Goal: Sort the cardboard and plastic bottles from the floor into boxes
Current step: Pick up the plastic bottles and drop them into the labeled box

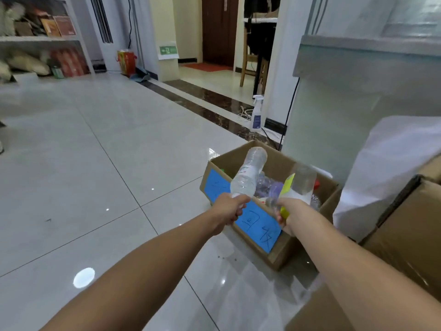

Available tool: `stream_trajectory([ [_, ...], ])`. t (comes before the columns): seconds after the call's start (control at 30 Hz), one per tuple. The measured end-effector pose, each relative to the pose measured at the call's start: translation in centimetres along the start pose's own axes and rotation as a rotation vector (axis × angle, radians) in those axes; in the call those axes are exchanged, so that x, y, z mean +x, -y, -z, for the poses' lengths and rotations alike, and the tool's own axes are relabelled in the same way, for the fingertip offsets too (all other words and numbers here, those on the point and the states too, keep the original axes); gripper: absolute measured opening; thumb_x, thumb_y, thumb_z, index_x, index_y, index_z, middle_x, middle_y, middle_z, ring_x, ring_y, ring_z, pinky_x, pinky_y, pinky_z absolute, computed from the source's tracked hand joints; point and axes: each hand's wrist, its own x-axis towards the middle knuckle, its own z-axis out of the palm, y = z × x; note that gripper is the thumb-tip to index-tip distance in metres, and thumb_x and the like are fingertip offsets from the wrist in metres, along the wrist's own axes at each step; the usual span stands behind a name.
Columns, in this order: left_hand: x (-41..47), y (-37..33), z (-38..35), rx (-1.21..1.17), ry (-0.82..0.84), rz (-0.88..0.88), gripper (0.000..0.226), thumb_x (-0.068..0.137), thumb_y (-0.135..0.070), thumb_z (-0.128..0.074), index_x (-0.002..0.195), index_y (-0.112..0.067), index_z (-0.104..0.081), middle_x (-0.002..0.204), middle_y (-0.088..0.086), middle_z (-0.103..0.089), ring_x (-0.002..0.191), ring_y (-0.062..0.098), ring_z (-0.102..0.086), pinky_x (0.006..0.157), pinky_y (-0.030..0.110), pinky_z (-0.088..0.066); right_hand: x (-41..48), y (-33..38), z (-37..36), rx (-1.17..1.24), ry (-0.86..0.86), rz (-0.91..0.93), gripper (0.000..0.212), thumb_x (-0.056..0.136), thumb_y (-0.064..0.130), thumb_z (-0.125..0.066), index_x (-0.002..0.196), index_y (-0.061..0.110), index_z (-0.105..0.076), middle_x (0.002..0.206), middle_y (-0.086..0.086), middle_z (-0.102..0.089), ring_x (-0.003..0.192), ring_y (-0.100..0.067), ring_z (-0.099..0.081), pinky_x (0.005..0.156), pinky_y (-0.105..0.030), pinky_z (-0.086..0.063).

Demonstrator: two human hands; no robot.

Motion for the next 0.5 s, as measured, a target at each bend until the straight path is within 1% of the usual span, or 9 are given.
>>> stream_trajectory([
  [0.07,0.9,0.2,-0.9,0.122,0.077,0.006,0.022,0.088,-0.028,-0.058,0.075,-0.013,-0.047,0.059,-0.001,-0.039,0.048,0.009,-0.031,0.043,0.018,-0.025,1.3,-0.9,0.0,0.109,-0.016,-0.034,0.020,0.094,0.009,-0.052,0.075,0.008,-0.045,0.057,-0.007,-0.041,0.031,-0.014,-0.038,0.028,-0.009,-0.028],
  [0.1,1.2,0.4,-1.4,0.173,0.111,0.019,0.022,0.088,-0.029,-0.058,0.078,-0.012,-0.048,0.060,-0.001,-0.040,0.050,0.010,-0.032,0.044,0.018,-0.026,1.7,-1.2,0.0,0.139,-0.024,-0.049,0.015,0.093,0.011,-0.053,0.080,0.008,-0.047,0.061,-0.006,-0.041,0.033,-0.013,-0.038,0.028,-0.007,-0.029],
  [0.13,1.7,0.6,-1.8,0.201,0.137,0.029,0.022,0.088,-0.030,-0.059,0.081,-0.011,-0.049,0.061,0.000,-0.041,0.051,0.010,-0.033,0.046,0.019,-0.026,2.1,-1.1,-0.1,0.164,-0.032,-0.061,0.009,0.092,0.013,-0.055,0.088,0.009,-0.048,0.063,-0.006,-0.041,0.038,-0.013,-0.038,0.029,-0.007,-0.031],
  [0.2,2.4,0.6,-2.3,0.229,0.147,0.045,0.023,0.088,-0.031,-0.058,0.083,-0.010,-0.049,0.063,0.001,-0.042,0.052,0.011,-0.033,0.047,0.020,-0.027,2.5,-0.6,-0.2,0.172,-0.051,-0.079,0.013,0.091,0.017,-0.058,0.098,0.009,-0.049,0.063,-0.007,-0.043,0.046,-0.012,-0.036,0.030,-0.007,-0.032],
  [0.3,4.1,-0.6,-2.5,0.386,0.117,-0.034,0.019,0.090,-0.027,-0.057,0.088,-0.010,-0.051,0.070,0.001,-0.047,0.058,0.011,-0.040,0.048,0.019,-0.029,3.2,0.7,-0.5,0.111,-0.043,-0.068,0.016,0.091,0.019,-0.059,0.087,0.006,-0.050,0.063,-0.006,-0.046,0.043,-0.011,-0.040,0.032,-0.014,-0.031],
  [0.33,4.7,-1.2,-2.4,0.436,0.096,-0.075,0.019,0.090,-0.026,-0.059,0.095,-0.008,-0.054,0.077,0.003,-0.052,0.064,0.014,-0.045,0.050,0.020,-0.031,3.4,1.2,-0.8,0.101,-0.036,-0.060,0.014,0.092,0.018,-0.058,0.091,0.006,-0.051,0.066,-0.007,-0.049,0.041,-0.012,-0.047,0.031,-0.013,-0.033],
  [0.4,6.0,-2.3,-2.4,0.511,0.040,-0.152,0.034,0.088,-0.023,-0.063,0.113,-0.002,-0.057,0.099,0.015,-0.060,0.087,0.025,-0.058,0.062,0.026,-0.041,3.8,1.9,-1.4,0.122,-0.021,-0.027,0.028,0.089,0.016,-0.062,0.112,0.009,-0.048,0.082,-0.008,-0.058,0.055,-0.016,-0.063,0.029,-0.013,-0.038],
  [0.47,7.1,-3.2,-2.9,0.542,-0.006,-0.183,0.049,0.089,-0.019,-0.063,0.129,0.003,-0.046,0.123,0.020,-0.057,0.113,0.032,-0.056,0.084,0.035,-0.048,4.4,2.2,-1.8,0.128,-0.040,0.000,0.044,0.084,0.018,-0.070,0.121,0.011,-0.048,0.096,-0.009,-0.059,0.068,-0.019,-0.061,0.028,-0.019,-0.043],
  [0.5,7.7,-3.6,-3.3,0.555,-0.024,-0.188,0.056,0.090,-0.019,-0.061,0.136,0.005,-0.038,0.132,0.019,-0.052,0.121,0.033,-0.052,0.094,0.037,-0.048,4.5,2.2,-2.1,0.114,-0.050,0.026,0.047,0.081,0.021,-0.073,0.121,0.010,-0.050,0.104,-0.008,-0.058,0.073,-0.020,-0.060,0.029,-0.020,-0.044],
])
